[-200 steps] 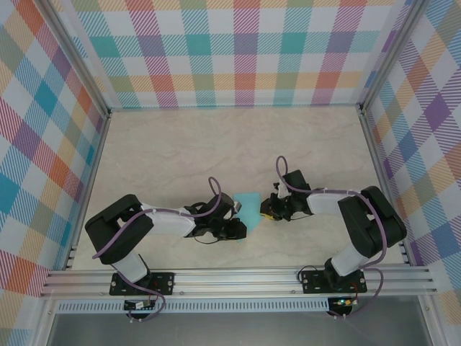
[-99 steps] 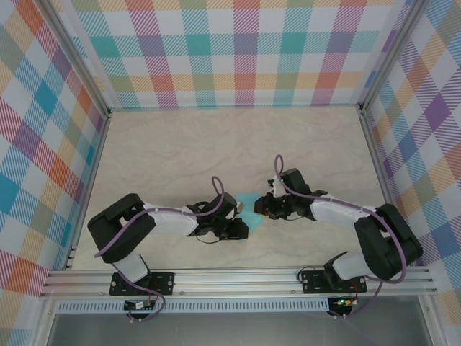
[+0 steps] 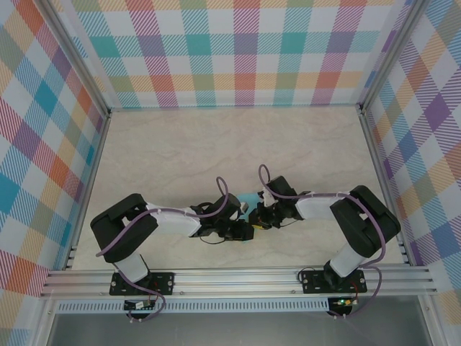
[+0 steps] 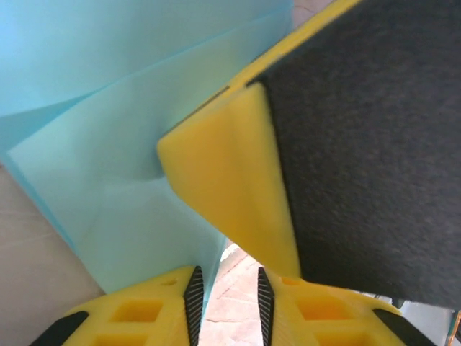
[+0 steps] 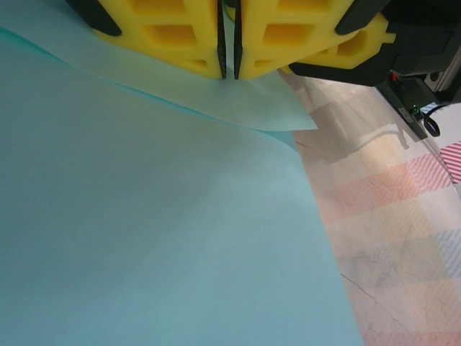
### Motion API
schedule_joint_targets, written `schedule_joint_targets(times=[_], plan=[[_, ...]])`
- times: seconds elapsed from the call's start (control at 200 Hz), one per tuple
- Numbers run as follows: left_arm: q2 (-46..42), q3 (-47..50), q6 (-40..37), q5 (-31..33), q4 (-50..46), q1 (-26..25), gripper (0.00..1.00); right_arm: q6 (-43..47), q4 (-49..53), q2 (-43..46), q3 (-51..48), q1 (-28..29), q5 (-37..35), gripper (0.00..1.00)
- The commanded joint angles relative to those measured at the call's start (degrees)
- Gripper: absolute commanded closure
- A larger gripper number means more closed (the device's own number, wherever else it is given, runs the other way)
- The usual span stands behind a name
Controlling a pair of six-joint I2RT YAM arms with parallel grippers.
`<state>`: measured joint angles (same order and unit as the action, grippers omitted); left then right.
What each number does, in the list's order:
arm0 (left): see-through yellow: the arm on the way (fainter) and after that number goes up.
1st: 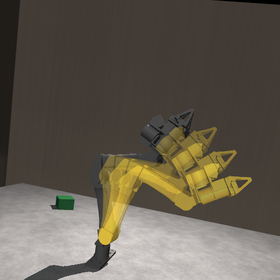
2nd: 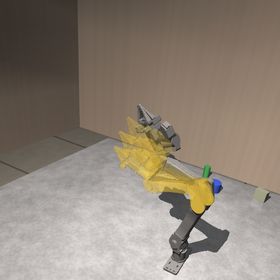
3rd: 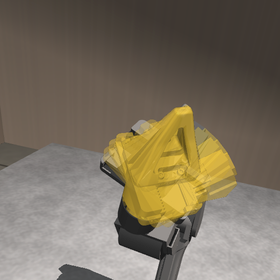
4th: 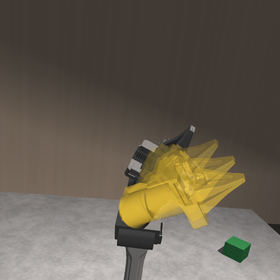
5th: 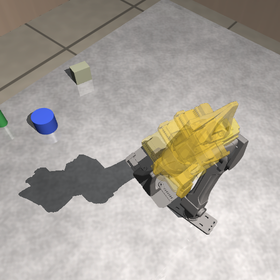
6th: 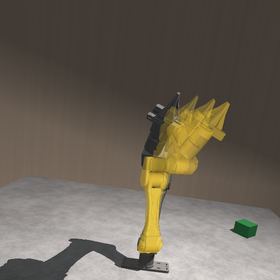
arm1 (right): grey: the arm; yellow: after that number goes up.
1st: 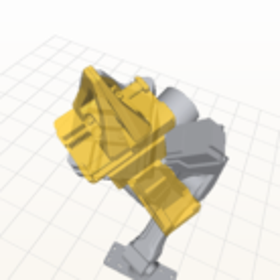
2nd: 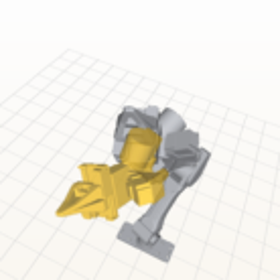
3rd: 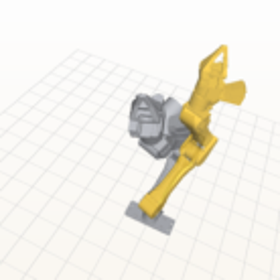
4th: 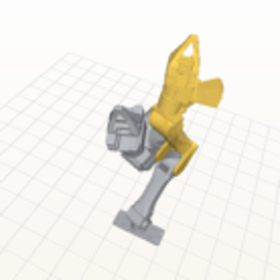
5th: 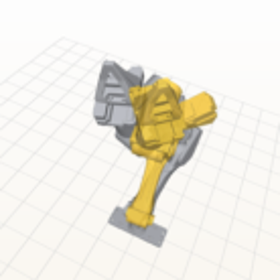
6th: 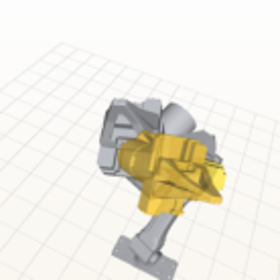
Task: Fold a paper plane with a square sheet of paper (pick it up from the middle)
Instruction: Perform the third fold on the triangle at the bottom-center of the table.
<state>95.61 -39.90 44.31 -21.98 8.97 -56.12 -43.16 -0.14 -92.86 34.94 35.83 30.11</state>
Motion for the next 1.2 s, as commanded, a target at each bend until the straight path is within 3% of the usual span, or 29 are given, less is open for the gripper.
schedule_joint_targets(times=[0.0,0.165,0.335,0.77,0.995,1.195], plan=[[-1.9,2.0,1.7,-0.4,-3.4,-1.1,0.67,1.1,2.0,-3.9,-2.7,0.3,-5.1,0.86],[-2.5,3.1,4.3,-0.2,-2.1,-0.4,0.64,1.6,3.4,-3.1,-2.5,0.3,-6.3,0.86],[-2.0,6.7,8.1,-1.8,6.1,0.0,0.62,1.8,4.5,-2.0,-2.6,0.3,-7.1,0.86],[3.3,9.6,8.3,-8.6,11.2,-0.4,0.63,1.7,5.7,-2.8,-2.8,0.3,-9.0,0.86],[2.5,7.1,3.4,-9.1,4.0,-1.4,0.65,1.3,6.7,-3.3,-2.6,0.3,-10.0,0.87],[1.0,4.4,0.4,-5.2,-5.3,-1.9,0.77,1.1,7.0,-3.8,-2.4,0.3,-10.6,0.88]])
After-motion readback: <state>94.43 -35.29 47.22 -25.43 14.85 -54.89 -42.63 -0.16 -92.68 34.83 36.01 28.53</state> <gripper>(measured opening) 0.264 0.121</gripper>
